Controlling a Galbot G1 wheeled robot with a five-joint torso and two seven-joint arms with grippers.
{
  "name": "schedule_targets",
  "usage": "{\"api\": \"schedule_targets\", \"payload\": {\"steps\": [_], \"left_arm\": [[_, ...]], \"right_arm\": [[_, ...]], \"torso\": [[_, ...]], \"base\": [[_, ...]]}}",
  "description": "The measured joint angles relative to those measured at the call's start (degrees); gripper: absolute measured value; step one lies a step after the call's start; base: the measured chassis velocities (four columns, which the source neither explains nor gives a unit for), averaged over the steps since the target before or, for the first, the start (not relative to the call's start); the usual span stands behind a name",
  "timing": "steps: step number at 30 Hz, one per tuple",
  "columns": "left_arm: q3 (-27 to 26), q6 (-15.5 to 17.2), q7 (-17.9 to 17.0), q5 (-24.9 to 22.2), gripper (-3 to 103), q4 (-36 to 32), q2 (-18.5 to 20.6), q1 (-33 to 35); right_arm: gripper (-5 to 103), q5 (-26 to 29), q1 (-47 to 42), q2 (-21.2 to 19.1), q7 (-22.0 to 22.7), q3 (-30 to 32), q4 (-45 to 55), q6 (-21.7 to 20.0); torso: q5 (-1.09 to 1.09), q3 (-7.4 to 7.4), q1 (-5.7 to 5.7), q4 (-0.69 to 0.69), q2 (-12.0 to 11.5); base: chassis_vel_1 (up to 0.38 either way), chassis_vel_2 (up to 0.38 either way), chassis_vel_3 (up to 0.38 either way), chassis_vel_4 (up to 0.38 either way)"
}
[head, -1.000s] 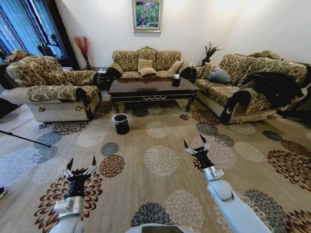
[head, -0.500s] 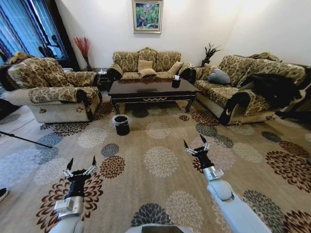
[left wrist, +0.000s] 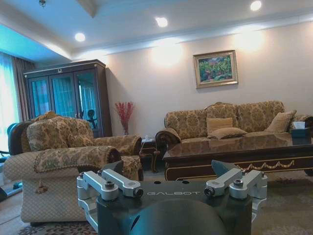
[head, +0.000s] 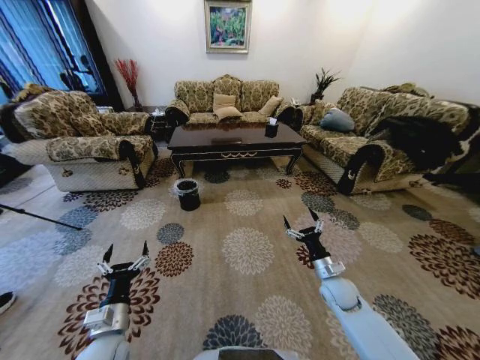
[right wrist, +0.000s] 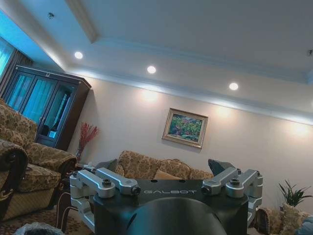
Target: Move to the front of the table and pick up the trash from the floor, then place it into the trash bin.
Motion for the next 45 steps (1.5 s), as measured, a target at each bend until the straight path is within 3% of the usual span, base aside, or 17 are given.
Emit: {"api": "schedule_targets", "payload": {"steps": [2, 14, 39, 45], "left_arm": [[0.0, 0.0, 0.0, 0.0, 100, 0.0, 0.0, 0.0], [0.0, 0.0, 0.0, 0.0, 100, 0.0, 0.0, 0.0], [0.0, 0.0, 0.0, 0.0, 100, 0.0, 0.0, 0.0], [0.0, 0.0, 0.0, 0.0, 100, 0.0, 0.0, 0.0]], "right_arm": [[100, 0.0, 0.0, 0.0, 0.0, 0.0, 0.0, 0.0], [100, 0.0, 0.0, 0.0, 0.0, 0.0, 0.0, 0.0], [100, 0.0, 0.0, 0.0, 0.0, 0.0, 0.0, 0.0], [100, 0.0, 0.0, 0.0, 0.0, 0.0, 0.0, 0.0]], "torso": [[0.0, 0.86, 0.69, 0.0, 1.6], [0.0, 2.89, 2.18, 0.0, 5.1], [0.0, 6.71, 5.42, 0.0, 12.1], [0.0, 7.08, 5.67, 0.0, 12.8]], "base": [[0.0, 0.0, 0.0, 0.0], [0.0, 0.0, 0.0, 0.0], [0.0, 0.0, 0.0, 0.0], [0.0, 0.0, 0.0, 0.0]]}}
